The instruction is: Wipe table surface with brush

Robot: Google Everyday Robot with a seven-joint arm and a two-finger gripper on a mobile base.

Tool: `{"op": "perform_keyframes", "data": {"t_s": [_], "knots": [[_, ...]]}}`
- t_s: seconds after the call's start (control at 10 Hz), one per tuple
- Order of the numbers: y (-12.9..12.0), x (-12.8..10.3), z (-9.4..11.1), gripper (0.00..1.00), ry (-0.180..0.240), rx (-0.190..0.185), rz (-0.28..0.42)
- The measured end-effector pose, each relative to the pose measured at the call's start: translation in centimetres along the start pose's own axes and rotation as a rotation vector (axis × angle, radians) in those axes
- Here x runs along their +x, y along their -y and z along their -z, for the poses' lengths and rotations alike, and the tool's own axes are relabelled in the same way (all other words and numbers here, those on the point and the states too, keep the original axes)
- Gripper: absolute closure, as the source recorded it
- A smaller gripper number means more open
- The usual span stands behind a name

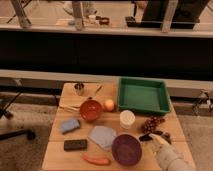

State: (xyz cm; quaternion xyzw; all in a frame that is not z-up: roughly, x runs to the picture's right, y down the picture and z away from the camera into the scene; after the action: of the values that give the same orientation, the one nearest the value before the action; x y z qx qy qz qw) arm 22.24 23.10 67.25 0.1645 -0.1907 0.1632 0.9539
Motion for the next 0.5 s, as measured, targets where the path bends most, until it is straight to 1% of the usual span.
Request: {"op": "perform_keyframes", "data": {"t_s": [0.3,0.5], "knots": [[-0.11,0.73,-1.1,1.0,-0.013,-0.014,-0.014],[0.14,0.81,-0.84,1.0,-0.007,-0.011,-0.025]]}}
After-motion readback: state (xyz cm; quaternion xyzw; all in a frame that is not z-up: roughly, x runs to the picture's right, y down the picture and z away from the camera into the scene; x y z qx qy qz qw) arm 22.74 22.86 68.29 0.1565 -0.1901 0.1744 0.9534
